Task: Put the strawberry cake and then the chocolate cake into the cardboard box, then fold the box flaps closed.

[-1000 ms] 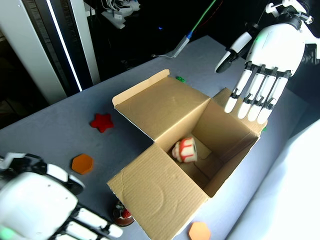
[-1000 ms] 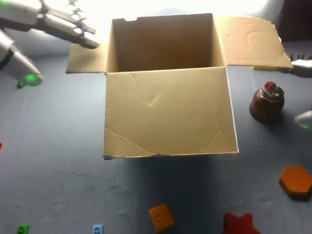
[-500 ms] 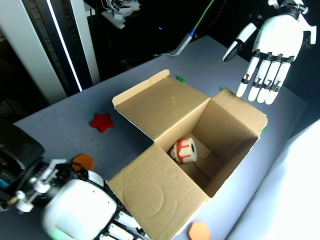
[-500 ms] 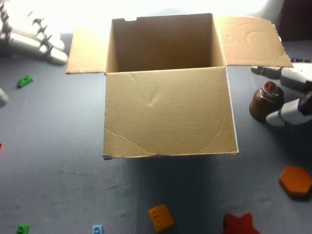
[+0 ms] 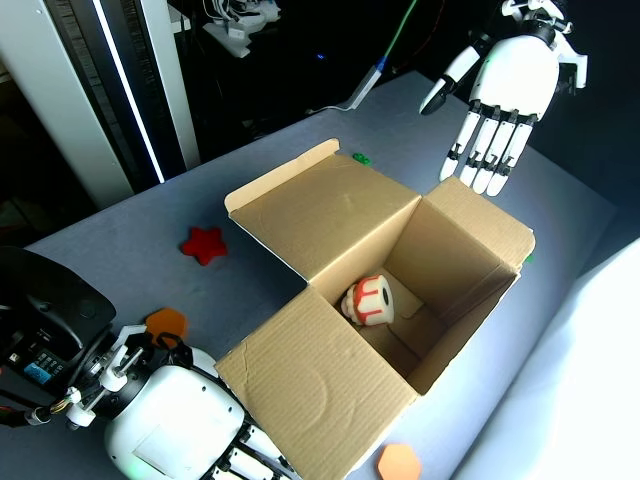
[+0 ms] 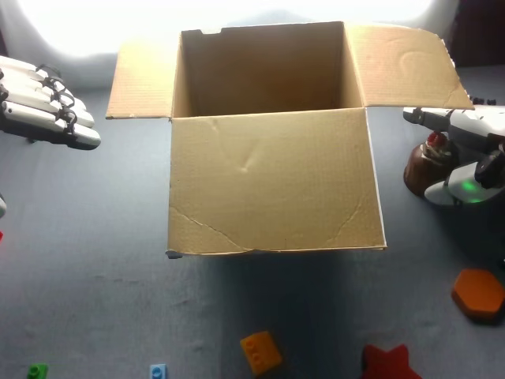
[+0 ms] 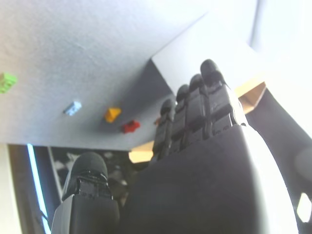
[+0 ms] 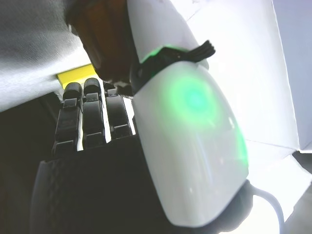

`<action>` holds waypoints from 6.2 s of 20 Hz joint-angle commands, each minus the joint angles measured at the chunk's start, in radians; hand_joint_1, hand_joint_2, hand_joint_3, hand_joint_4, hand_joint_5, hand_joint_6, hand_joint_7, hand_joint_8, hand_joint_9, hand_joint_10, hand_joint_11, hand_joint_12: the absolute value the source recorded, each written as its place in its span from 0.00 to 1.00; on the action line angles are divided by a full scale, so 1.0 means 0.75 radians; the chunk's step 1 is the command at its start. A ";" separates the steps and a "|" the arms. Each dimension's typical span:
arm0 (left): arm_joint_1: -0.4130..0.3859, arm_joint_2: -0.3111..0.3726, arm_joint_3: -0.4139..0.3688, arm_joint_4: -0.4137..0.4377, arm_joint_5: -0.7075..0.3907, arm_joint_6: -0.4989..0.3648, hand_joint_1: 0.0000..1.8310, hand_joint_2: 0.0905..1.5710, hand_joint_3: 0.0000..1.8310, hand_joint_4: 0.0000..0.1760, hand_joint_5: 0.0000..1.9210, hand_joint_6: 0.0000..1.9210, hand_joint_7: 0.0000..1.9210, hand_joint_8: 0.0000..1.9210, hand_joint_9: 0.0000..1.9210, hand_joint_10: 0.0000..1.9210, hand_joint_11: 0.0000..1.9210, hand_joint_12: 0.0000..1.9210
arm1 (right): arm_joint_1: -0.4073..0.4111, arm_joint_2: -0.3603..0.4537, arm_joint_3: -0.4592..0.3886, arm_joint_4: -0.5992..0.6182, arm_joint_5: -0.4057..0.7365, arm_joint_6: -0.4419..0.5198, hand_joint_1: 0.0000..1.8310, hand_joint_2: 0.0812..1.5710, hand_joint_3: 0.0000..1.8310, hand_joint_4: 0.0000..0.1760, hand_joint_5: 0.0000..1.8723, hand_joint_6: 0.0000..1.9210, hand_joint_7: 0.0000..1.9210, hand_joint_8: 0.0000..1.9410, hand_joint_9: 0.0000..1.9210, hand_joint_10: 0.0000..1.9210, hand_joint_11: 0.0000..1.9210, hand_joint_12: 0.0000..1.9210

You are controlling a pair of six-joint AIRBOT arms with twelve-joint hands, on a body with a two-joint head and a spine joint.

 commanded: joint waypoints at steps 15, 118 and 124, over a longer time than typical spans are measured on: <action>0.288 0.086 -0.149 -0.493 0.197 0.151 0.00 0.74 0.00 0.31 0.04 0.00 0.05 0.00 0.05 0.00 0.00 0.24 | 0.049 0.077 -0.012 -0.022 0.084 0.002 0.65 0.77 0.00 0.00 0.45 0.58 0.39 0.78 0.26 0.81 0.11 1.00; 0.179 -0.224 -0.161 -0.498 0.335 0.478 0.00 0.74 0.00 0.28 0.04 0.00 0.06 0.00 0.06 0.00 0.00 0.29 | -0.146 0.354 -0.292 -1.199 0.233 0.598 0.00 0.79 0.00 0.00 0.05 0.00 0.06 0.00 0.05 0.08 0.00 0.31; 0.111 -0.224 -0.151 -0.493 0.337 0.468 0.00 0.73 0.00 0.31 0.05 0.00 0.06 0.00 0.07 0.00 0.00 0.31 | 0.003 0.448 -0.385 -1.311 0.303 0.708 0.00 0.81 0.00 0.00 0.04 0.00 0.07 0.00 0.04 0.08 0.00 0.26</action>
